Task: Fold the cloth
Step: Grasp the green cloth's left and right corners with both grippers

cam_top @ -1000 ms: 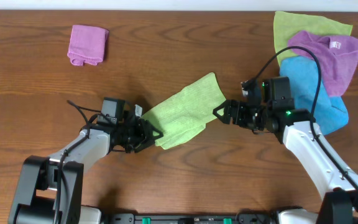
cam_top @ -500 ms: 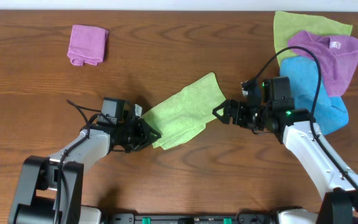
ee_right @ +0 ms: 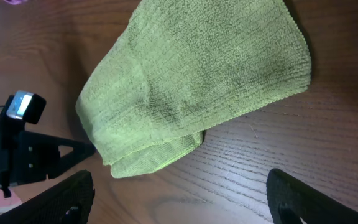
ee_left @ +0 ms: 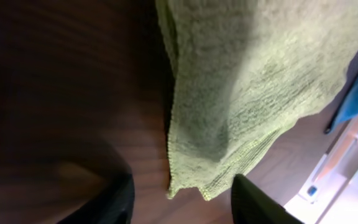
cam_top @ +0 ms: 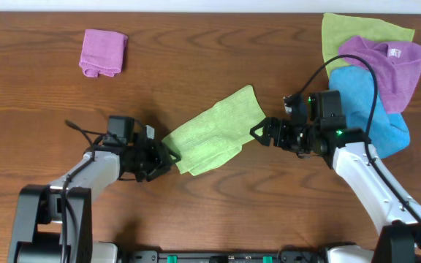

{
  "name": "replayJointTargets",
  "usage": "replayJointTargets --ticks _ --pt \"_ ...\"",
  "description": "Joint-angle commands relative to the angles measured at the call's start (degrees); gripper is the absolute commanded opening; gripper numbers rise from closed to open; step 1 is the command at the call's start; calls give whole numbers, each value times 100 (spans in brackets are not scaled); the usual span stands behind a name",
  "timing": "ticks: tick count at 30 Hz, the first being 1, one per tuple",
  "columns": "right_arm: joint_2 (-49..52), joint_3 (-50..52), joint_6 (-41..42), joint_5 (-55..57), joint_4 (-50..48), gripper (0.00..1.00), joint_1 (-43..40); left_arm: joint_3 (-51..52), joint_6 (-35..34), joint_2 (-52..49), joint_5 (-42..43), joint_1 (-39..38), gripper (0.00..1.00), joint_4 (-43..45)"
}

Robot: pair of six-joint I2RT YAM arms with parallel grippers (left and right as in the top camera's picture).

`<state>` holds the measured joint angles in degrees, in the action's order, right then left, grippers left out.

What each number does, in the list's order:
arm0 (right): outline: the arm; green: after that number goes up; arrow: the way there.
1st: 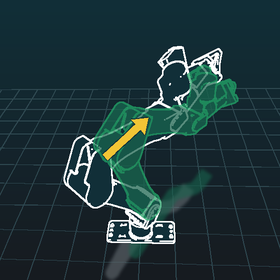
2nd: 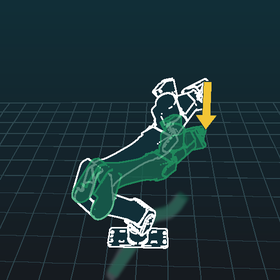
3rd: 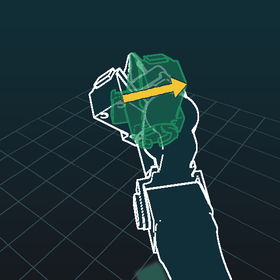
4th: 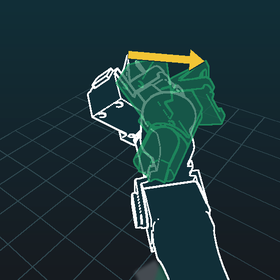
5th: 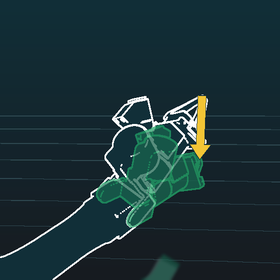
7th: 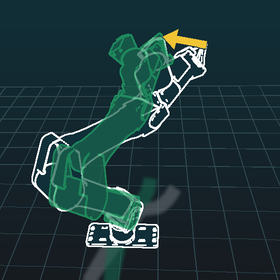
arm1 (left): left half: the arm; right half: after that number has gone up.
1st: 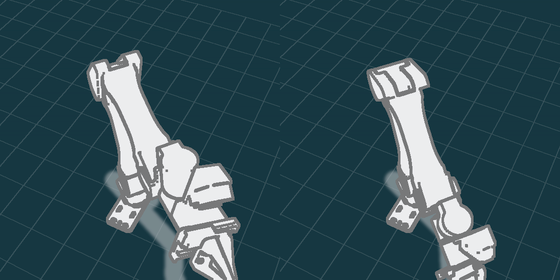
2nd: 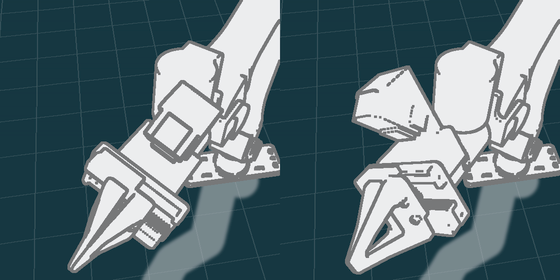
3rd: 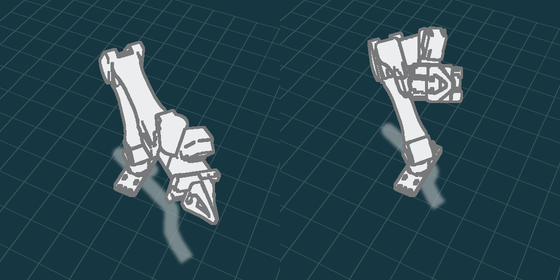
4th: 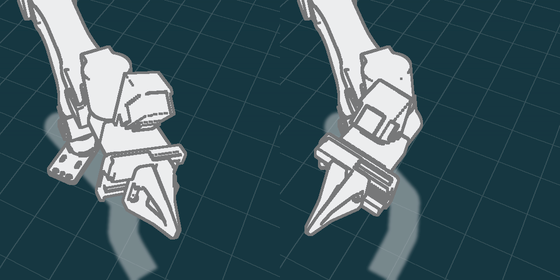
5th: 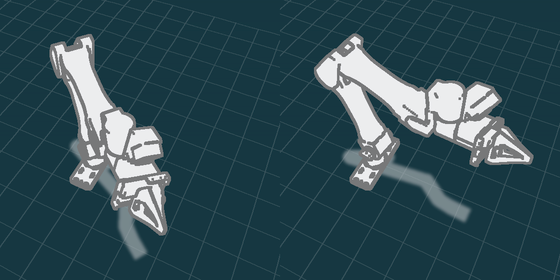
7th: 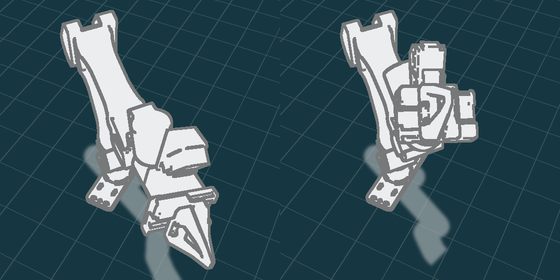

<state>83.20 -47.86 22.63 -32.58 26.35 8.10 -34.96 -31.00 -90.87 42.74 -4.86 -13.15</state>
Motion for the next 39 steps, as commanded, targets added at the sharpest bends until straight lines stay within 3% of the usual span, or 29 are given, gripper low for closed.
replayJointTargets --ticks 1,8,13,22,29,39 --pt "-48 -4 48 -24 20 89 -31 35 129 -61 -448 33 57 26" --pt "-48 -4 48 -22 -9 89 -31 35 -96 -63 -664 -94 65 525" --pt "-48 -4 50 -24 -22 89 -31 35 -317 -114 -918 -592 62 750" --pt "-48 -4 44 15 20 88 -31 35 -435 -308 -970 -855 6 782" --pt "-46 -2 -258 1080 20 90 -31 22 -433 -203 -505 -855 6 787" --pt "448 -2 -378 1434 -358 90 -31 -208 -439 313 -66 -855 6 776"
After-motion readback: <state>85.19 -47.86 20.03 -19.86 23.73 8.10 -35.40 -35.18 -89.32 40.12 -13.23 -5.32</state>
